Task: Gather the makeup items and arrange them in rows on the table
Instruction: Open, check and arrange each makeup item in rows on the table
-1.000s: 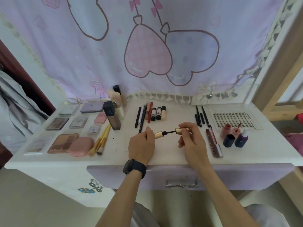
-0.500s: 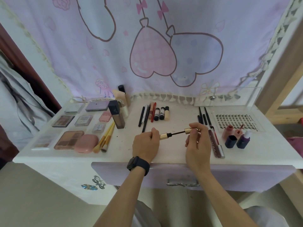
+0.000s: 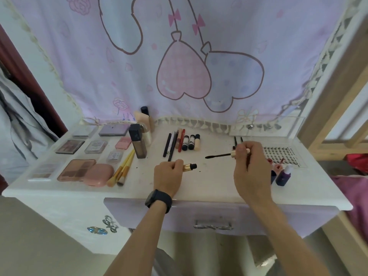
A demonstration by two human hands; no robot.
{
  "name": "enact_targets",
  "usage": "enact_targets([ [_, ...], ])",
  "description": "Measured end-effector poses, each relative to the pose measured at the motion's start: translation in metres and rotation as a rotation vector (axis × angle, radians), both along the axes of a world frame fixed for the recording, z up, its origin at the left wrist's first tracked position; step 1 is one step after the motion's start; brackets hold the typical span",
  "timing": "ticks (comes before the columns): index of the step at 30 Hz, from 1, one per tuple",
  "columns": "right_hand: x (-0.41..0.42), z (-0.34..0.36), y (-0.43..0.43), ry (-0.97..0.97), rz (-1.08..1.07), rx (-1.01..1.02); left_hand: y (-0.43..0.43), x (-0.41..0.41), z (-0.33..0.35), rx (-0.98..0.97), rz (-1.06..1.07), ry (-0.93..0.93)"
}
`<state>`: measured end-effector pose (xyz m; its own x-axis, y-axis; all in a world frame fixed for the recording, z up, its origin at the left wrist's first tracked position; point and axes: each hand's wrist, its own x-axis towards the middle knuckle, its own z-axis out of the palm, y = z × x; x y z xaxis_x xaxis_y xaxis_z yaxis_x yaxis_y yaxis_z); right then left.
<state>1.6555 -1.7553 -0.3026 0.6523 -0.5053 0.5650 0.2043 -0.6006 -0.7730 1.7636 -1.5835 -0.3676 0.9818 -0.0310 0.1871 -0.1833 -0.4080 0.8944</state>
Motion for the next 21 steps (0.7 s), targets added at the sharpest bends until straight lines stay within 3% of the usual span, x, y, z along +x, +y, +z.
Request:
enact_targets([
  [4, -0.014, 0.028, -0.015, -0.007, -0.014, 0.095, -0.003, -0.002, 0.000, 0.032, -0.001, -0.009],
  [11, -0.027, 0.006, -0.005, 0.165, 0.194, 0.858, 0.000, -0.012, 0.002, 0.083, -0.108, -0.108],
  [13, -0.029, -0.001, 0.000, 0.182, 0.219, 0.964, 0.000, -0.011, 0.003, 0.104, -0.118, -0.082],
  [17, -0.025, -0.011, 0.004, 0.212, 0.237, 1.011, -0.002, -0.008, 0.008, 0.183, -0.139, -0.042],
  [21, -0.010, -0.013, -0.005, 0.358, 0.200, 0.761, -0.011, 0.000, 0.015, 0.227, -0.198, -0.054],
])
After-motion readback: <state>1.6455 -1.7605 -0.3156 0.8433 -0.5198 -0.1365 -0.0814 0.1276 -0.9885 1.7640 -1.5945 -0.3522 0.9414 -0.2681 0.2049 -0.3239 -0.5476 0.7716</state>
